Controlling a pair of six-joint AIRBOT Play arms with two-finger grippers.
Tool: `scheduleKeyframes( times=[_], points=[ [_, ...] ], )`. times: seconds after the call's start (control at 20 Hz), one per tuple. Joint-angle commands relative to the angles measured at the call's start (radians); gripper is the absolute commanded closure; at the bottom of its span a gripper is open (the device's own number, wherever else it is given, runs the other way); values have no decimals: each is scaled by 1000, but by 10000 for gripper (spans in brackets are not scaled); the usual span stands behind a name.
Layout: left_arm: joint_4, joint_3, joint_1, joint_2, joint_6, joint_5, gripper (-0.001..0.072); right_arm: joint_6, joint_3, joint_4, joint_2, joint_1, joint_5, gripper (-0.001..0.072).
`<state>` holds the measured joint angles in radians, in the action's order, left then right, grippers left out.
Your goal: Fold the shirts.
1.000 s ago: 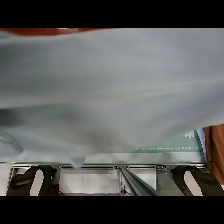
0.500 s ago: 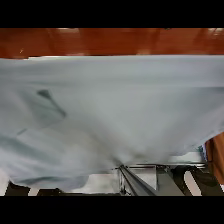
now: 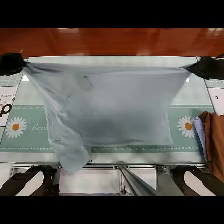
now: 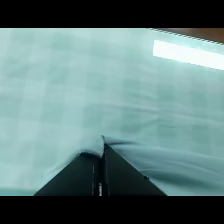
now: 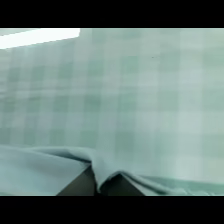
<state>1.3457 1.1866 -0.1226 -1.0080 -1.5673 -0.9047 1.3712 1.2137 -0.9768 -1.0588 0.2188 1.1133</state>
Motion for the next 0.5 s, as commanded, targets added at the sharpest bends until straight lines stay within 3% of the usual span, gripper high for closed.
scheduleKeyframes(
  times=[0.0, 0.25, 0.45],
  points=[
    [-46, 48, 0, -276, -1, 187, 691, -105, 26, 177, -288, 0, -213, 682],
    [-123, 198, 1, -571, -2, 203, 691, -114, 266, 218, -620, -11, -181, 682],
    [-142, 274, 3, -685, 0, 72, 691, -100, 343, 217, -713, -30, -156, 682]
  ],
)
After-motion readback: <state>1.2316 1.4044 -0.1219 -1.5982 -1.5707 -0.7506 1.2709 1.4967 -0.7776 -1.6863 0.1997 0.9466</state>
